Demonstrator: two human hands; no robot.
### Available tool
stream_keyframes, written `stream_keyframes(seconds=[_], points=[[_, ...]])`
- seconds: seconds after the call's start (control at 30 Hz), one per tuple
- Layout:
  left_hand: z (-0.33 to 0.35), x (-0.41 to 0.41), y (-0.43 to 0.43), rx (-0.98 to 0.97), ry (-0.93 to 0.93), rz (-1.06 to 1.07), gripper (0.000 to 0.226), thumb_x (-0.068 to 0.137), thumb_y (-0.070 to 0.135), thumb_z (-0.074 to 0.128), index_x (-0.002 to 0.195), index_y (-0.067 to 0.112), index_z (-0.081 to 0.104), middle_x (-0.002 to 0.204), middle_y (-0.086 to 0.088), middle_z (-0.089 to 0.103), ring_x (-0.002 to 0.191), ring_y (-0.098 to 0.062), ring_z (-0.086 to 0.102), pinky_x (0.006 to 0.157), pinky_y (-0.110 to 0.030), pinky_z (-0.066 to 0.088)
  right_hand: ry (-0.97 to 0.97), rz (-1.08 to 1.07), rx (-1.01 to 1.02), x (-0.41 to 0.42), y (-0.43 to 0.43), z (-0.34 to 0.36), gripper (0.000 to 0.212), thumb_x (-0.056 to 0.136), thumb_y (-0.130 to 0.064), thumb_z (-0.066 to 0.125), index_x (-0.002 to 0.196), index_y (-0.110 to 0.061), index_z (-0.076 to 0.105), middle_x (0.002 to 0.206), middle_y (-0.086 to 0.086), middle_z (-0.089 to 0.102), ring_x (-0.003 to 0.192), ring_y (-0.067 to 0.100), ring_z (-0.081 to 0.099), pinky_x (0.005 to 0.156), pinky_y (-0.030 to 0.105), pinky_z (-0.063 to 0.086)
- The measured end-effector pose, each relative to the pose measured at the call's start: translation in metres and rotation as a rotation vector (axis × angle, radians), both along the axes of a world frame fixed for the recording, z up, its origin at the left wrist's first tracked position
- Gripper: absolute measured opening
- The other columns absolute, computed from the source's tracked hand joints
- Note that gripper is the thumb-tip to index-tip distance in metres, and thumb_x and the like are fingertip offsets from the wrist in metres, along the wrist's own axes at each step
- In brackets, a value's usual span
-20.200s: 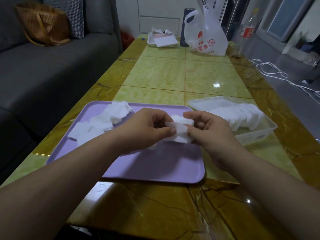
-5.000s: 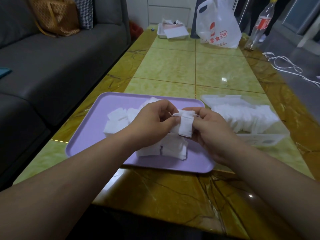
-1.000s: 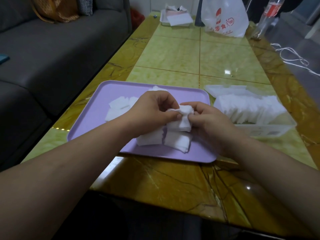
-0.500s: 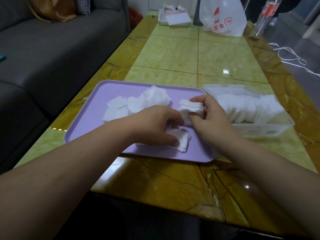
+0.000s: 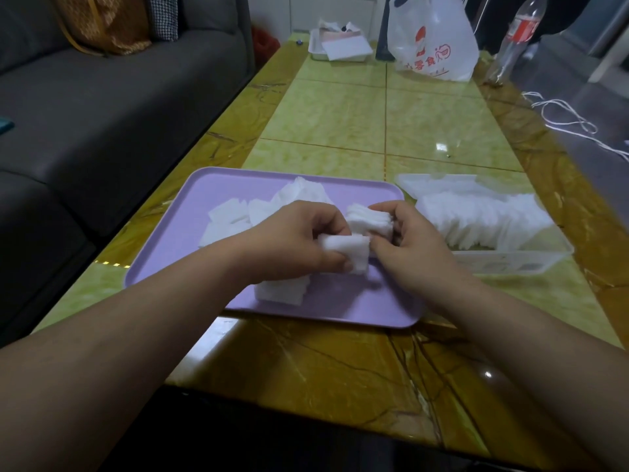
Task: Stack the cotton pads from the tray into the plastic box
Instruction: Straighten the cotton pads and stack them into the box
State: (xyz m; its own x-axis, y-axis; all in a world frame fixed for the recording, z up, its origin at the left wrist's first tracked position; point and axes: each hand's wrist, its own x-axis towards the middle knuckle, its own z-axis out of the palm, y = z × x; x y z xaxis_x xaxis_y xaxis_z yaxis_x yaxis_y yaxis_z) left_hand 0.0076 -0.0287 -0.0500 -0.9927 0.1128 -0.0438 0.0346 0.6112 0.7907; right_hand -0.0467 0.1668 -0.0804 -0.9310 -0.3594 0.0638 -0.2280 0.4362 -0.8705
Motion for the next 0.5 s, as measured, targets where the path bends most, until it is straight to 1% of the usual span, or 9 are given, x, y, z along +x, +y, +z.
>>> stream_keyframes(seconds=[0.07,0.13,0.17,0.23,0.33,0.4,0.43,0.5], points=[[-0.0023,-0.0003,-0.0022,0.103,-0.017,0.011,0.022,0.078,0.014,0.086,0.093,0.023,0.072,0.088,0.010,0.074,0.077,-0.002,0.064,0.067,-0.018,0.051,-0.052,0.010,-0.056,-0.0008,0.0000,0.0003,0.032,0.090,-0.009,0.067,0.117,-0.025,0.060,0.106,0.001,0.074,0.100,0.020,0.072,0.094,0.048,0.057],[-0.0051,-0.0011,-0.0032,0.201,-0.021,0.038,0.024,0.081,0.006,0.082,0.099,0.018,0.072,0.096,0.001,0.078,0.087,-0.010,0.071,0.076,-0.027,0.057,-0.106,0.027,-0.113,-0.0008,0.0007,0.0012,0.029,0.092,0.000,0.067,0.114,-0.019,0.062,0.102,0.005,0.077,0.099,0.024,0.074,0.092,0.048,0.059],[-0.0053,-0.0013,-0.0033,0.221,-0.009,0.057,0.025,0.081,0.004,0.081,0.101,0.017,0.072,0.097,-0.002,0.079,0.089,-0.013,0.073,0.079,-0.028,0.058,-0.124,0.030,-0.131,-0.0009,0.0008,0.0015,0.028,0.091,0.001,0.067,0.112,-0.017,0.063,0.099,0.007,0.078,0.098,0.026,0.074,0.090,0.048,0.059],[-0.0046,-0.0020,-0.0030,0.194,0.041,0.100,0.026,0.080,0.007,0.082,0.100,0.020,0.073,0.097,-0.001,0.078,0.089,-0.015,0.074,0.082,-0.028,0.058,-0.155,0.043,-0.152,-0.0015,0.0010,0.0016,0.027,0.092,0.002,0.066,0.113,-0.015,0.063,0.098,0.009,0.079,0.095,0.027,0.075,0.088,0.048,0.058],[-0.0005,-0.0018,-0.0010,0.148,0.117,0.146,0.028,0.076,0.012,0.087,0.098,0.022,0.073,0.095,0.000,0.076,0.077,-0.017,0.070,0.078,-0.029,0.058,-0.194,0.077,-0.157,-0.0020,0.0008,0.0029,0.026,0.096,0.002,0.061,0.117,-0.013,0.062,0.099,0.010,0.079,0.089,0.019,0.072,0.085,0.042,0.058],[0.0027,-0.0014,0.0001,0.168,0.125,0.123,0.030,0.074,0.009,0.089,0.097,0.018,0.073,0.094,-0.001,0.077,0.084,-0.018,0.073,0.079,-0.027,0.059,-0.217,0.094,-0.164,-0.0024,0.0011,0.0042,0.027,0.097,0.003,0.060,0.120,-0.012,0.063,0.101,0.012,0.078,0.092,0.020,0.072,0.086,0.042,0.058],[0.0038,-0.0010,0.0008,0.178,0.117,0.103,0.030,0.074,0.007,0.089,0.097,0.017,0.074,0.094,-0.001,0.078,0.087,-0.016,0.074,0.078,-0.024,0.059,-0.226,0.100,-0.171,-0.0024,0.0014,0.0049,0.027,0.097,0.002,0.061,0.120,-0.012,0.063,0.102,0.011,0.078,0.095,0.022,0.073,0.087,0.043,0.058],[0.0035,-0.0013,0.0030,0.136,0.134,0.084,0.028,0.074,0.007,0.089,0.097,0.015,0.075,0.090,0.002,0.078,0.084,-0.006,0.073,0.072,-0.014,0.054,-0.228,0.117,-0.167,-0.0022,0.0019,0.0055,0.026,0.098,-0.001,0.062,0.120,-0.014,0.065,0.103,0.010,0.078,0.102,0.028,0.074,0.090,0.047,0.058]])
